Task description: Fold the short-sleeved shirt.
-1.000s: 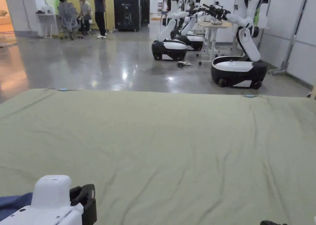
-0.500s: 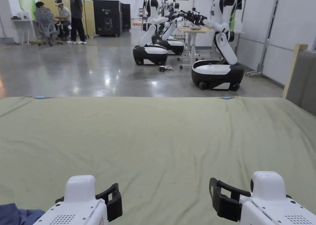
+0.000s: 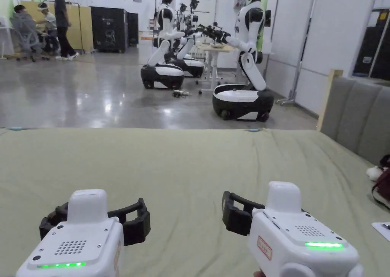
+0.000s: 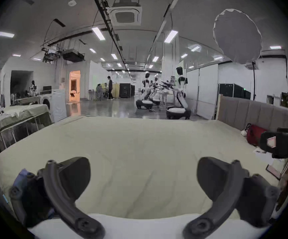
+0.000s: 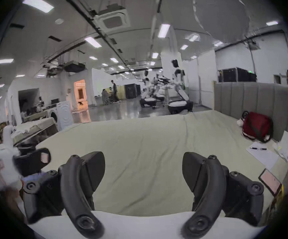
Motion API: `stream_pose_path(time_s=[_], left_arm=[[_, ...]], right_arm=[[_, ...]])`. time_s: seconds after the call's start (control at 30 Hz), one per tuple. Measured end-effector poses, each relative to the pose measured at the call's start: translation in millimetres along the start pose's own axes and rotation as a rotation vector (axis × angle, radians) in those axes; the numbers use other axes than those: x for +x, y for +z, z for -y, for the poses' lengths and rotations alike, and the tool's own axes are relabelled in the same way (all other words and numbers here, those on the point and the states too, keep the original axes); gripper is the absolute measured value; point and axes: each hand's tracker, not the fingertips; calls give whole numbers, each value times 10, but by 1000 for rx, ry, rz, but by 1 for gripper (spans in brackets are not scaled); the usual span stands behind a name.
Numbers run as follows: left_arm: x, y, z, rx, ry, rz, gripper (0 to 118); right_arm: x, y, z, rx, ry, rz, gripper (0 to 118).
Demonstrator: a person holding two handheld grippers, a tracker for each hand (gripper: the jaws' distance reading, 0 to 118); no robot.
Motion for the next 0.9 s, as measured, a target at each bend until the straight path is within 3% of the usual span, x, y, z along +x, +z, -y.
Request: stream_pose_path(time_s=[0.17,0.33,0.4,0.5,0.6,0.9], left_arm=[[42,47,-79,-23,-27,-25,118],[15,16,-75,-47,-27,-14,118],[15,18,-59,-47,-33,-16,118],[32,32,-46,-51,-35,-10,118],[43,19,-39,-60,-26,-6,118],[54,-6,0,-69,-33,-1,118]], right_arm=[[-66,-11,-13,102,33,8,98],[-88,149,-52,175,-50,0,98],[-126,199,-96,178,-20,44,98],[-197,216,-111,197,87,99,98],[-211,228,-123,152,136,41,98],[-152,244,-129,144,84,37,98]])
